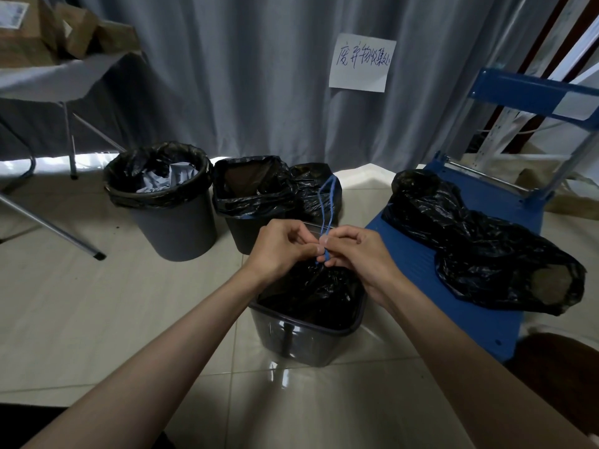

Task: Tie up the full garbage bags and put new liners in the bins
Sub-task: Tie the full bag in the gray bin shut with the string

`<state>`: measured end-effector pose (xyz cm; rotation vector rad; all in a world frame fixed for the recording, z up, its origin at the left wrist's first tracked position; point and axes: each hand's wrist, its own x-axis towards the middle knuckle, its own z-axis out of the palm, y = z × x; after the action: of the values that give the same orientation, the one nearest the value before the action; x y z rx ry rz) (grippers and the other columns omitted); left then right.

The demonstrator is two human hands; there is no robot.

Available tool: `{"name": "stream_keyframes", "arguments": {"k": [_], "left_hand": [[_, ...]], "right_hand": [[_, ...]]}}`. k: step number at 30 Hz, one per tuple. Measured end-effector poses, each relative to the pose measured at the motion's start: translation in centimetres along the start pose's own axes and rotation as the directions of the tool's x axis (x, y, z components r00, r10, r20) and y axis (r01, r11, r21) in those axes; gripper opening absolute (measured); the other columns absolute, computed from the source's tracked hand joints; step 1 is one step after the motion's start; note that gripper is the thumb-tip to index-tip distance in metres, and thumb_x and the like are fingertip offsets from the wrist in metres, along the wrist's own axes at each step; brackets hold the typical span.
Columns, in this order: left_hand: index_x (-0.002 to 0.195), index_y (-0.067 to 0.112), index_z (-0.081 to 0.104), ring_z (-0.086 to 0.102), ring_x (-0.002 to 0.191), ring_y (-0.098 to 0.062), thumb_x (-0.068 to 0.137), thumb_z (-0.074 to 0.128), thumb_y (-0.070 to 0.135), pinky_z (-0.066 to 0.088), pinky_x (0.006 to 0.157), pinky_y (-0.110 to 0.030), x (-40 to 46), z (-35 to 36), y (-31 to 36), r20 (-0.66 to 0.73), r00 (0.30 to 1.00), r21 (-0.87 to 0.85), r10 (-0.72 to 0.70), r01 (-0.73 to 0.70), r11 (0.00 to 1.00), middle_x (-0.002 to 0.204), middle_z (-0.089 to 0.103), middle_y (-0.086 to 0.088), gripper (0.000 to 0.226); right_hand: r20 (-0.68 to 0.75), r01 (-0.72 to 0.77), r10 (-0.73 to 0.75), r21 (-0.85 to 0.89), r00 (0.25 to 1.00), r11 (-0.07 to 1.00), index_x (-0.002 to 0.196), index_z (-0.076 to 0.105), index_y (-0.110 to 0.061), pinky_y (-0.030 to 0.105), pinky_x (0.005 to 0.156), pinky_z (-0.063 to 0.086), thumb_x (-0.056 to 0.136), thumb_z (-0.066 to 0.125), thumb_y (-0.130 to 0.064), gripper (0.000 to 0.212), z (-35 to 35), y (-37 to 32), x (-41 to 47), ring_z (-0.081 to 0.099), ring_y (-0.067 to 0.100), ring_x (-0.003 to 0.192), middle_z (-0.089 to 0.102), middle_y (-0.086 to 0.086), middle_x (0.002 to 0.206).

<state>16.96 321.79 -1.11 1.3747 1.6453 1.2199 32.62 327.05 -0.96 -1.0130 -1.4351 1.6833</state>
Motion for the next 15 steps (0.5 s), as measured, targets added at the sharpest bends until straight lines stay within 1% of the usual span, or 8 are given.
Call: {"name": "stream_keyframes", "arguments": {"k": [2, 4, 6, 8, 10, 12, 13, 15], "left_hand": [[0.075, 0.009, 0.072, 0.07, 0.073, -0.023, 0.074, 0.084, 0.01, 0.058, 0.081, -0.043, 0.1, 0.1, -0.4, 0.012, 1.0, -0.01, -0.022, 0.022, 1.0, 0.076, 0.075, -0.011, 0.012], [0.076, 0.007, 0.072, 0.07, 0.071, -0.022, 0.074, 0.084, 0.01, 0.059, 0.081, -0.043, 0.2, 0.0, -0.5, 0.02, 0.999, -0.028, -0.05, 0.05, 0.998, 0.075, 0.074, -0.013, 0.013], [0.079, 0.002, 0.071, 0.069, 0.071, -0.022, 0.075, 0.083, 0.009, 0.059, 0.08, -0.041, 0.3, 0.0, -0.5, 0.016, 0.997, -0.054, -0.081, 0.082, 0.995, 0.076, 0.074, -0.016, 0.014], [0.081, -0.002, 0.069, 0.068, 0.07, -0.021, 0.077, 0.081, 0.007, 0.057, 0.075, -0.035, 0.3, -0.3, -0.3, 0.004, 0.993, -0.103, -0.12, 0.119, 0.987, 0.078, 0.073, -0.02, 0.016], [0.079, 0.0, 0.069, 0.066, 0.068, -0.02, 0.077, 0.08, 0.005, 0.054, 0.071, -0.031, 0.4, -0.7, -0.2, 0.002, 0.991, -0.123, -0.137, 0.136, 0.983, 0.078, 0.072, -0.021, 0.013], [0.073, 0.007, 0.069, 0.066, 0.07, -0.022, 0.075, 0.081, 0.004, 0.057, 0.075, -0.036, 0.7, -1.1, -0.3, -0.008, 0.991, -0.108, -0.133, 0.132, 0.985, 0.077, 0.071, -0.02, 0.013], [0.071, 0.01, 0.068, 0.066, 0.071, -0.024, 0.075, 0.081, 0.003, 0.058, 0.079, -0.04, 0.7, -1.2, -0.3, -0.015, 0.992, -0.098, -0.128, 0.125, 0.987, 0.076, 0.071, -0.02, 0.016], [0.069, 0.013, 0.067, 0.066, 0.073, -0.026, 0.075, 0.081, 0.001, 0.057, 0.084, -0.046, 0.8, -1.3, -0.4, -0.03, 0.993, -0.083, -0.115, 0.112, 0.99, 0.08, 0.07, -0.024, 0.02]], "right_hand": [[-0.002, 0.014, -0.014, -0.01, 1.0, 1.0, 0.085, 0.065, -0.003, 0.023, 0.059, 0.057, 0.087, 0.07, -0.002, 0.005, 0.0, 0.1, 0.0, 0.07, 0.023, 0.065, 0.071, 0.017, 0.074], [-0.012, 0.056, -0.056, -0.023, 0.998, 0.998, 0.083, 0.06, -0.005, 0.023, 0.057, 0.056, 0.086, 0.072, -0.003, 0.012, 0.0, 0.2, 0.0, 0.07, 0.025, 0.064, 0.069, 0.019, 0.074], [-0.009, 0.117, -0.118, -0.066, 0.993, 0.991, 0.086, 0.059, -0.003, 0.024, 0.059, 0.056, 0.086, 0.071, -0.002, 0.013, -0.1, 0.2, -0.1, 0.071, 0.025, 0.066, 0.068, 0.021, 0.077], [0.019, 0.178, -0.177, -0.136, 0.984, 0.975, 0.093, 0.058, 0.0, 0.023, 0.065, 0.056, 0.085, 0.071, 0.001, 0.015, 0.0, 0.0, -0.2, 0.071, 0.022, 0.072, 0.068, 0.018, 0.085], [0.085, 0.232, -0.219, -0.203, 0.972, 0.951, 0.096, 0.059, -0.005, 0.021, 0.071, 0.054, 0.082, 0.071, 0.005, 0.021, 0.3, 0.1, -0.2, 0.069, 0.019, 0.078, 0.066, 0.012, 0.093], [0.15, 0.313, -0.279, -0.299, 0.948, 0.901, 0.093, 0.061, -0.014, 0.02, 0.066, 0.047, 0.081, 0.07, 0.006, 0.026, 0.7, 0.4, -0.2, 0.064, 0.013, 0.081, 0.063, 0.011, 0.1], [0.16, 0.352, -0.314, -0.358, 0.936, 0.865, 0.09, 0.061, -0.018, 0.02, 0.064, 0.044, 0.08, 0.069, 0.006, 0.027, 1.0, 0.6, -0.2, 0.063, 0.011, 0.081, 0.061, 0.01, 0.102], [0.148, 0.397, -0.372, -0.451, 0.916, 0.799, 0.088, 0.062, -0.019, 0.02, 0.065, 0.045, 0.079, 0.067, 0.008, 0.029, 1.4, 0.9, -0.3, 0.06, 0.005, 0.083, 0.056, 0.002, 0.103]]}}
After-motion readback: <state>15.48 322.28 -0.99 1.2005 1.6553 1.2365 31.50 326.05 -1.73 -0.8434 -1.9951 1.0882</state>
